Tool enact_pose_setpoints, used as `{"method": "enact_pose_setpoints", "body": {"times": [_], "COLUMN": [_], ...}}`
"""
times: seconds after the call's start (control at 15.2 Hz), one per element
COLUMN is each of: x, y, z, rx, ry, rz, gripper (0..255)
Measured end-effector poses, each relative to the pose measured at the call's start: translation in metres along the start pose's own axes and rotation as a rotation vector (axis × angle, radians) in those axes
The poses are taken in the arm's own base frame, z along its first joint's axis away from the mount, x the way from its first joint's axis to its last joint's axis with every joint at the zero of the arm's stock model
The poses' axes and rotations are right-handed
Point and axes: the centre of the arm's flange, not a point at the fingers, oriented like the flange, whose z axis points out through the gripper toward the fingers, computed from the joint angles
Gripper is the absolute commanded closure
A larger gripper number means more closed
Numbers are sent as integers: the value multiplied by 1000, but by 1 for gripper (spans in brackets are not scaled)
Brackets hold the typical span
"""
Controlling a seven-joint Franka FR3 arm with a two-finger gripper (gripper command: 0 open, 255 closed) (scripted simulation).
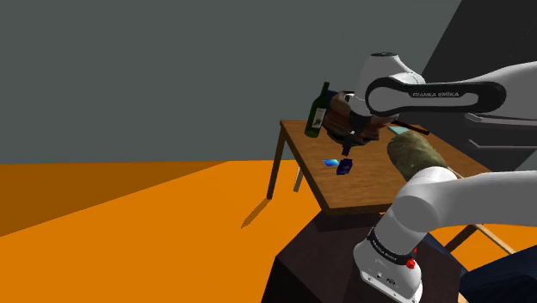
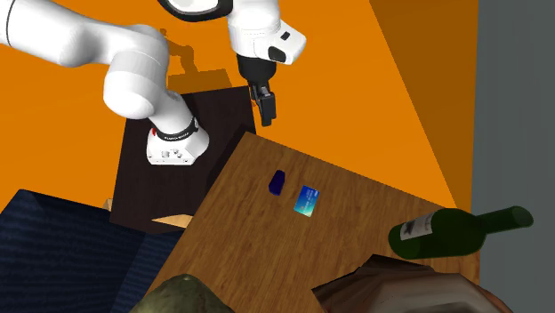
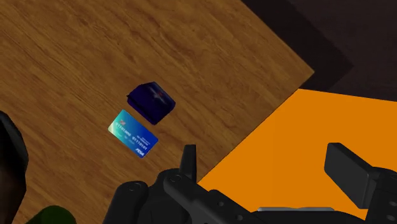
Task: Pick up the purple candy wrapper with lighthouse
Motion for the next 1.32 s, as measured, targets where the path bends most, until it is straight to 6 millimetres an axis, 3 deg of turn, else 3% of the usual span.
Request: {"method": "enact_pose_setpoints", "body": {"times": [0.79, 1.32], "x": [-20, -21], "y": [100, 106], "z": [119, 162], "rx": [-75, -86], "ry": [131, 147], "rz": [11, 10], "gripper": [0, 0]}}
